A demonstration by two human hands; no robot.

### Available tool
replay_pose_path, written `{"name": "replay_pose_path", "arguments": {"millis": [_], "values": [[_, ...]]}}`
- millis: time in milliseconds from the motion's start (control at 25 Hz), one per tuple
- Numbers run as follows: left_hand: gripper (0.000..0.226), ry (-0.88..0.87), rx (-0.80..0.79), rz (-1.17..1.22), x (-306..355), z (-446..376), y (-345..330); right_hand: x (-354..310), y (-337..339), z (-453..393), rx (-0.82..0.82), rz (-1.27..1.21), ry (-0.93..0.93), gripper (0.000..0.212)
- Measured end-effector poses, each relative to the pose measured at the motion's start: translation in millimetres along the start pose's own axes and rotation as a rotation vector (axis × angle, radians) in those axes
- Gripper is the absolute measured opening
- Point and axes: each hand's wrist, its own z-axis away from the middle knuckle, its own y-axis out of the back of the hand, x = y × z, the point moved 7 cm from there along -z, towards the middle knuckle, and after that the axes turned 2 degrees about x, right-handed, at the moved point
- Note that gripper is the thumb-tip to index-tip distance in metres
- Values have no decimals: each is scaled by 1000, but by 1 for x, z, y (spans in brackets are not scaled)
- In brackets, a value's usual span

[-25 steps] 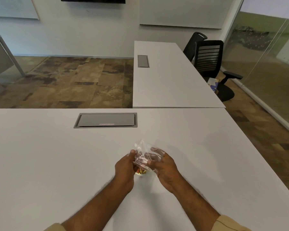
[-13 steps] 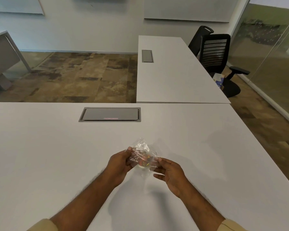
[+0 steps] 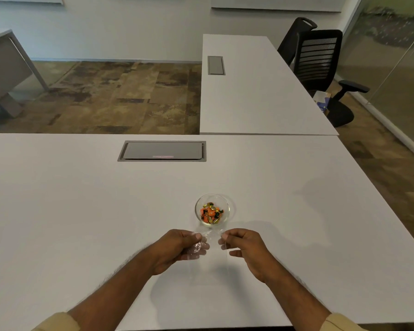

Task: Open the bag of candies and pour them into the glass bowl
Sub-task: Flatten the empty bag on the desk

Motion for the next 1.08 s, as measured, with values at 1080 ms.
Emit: {"name": "replay_pose_path", "arguments": {"millis": [1080], "values": [[21, -334, 382, -691, 18, -7, 9, 14, 26, 0, 227, -8, 63, 7]]}}
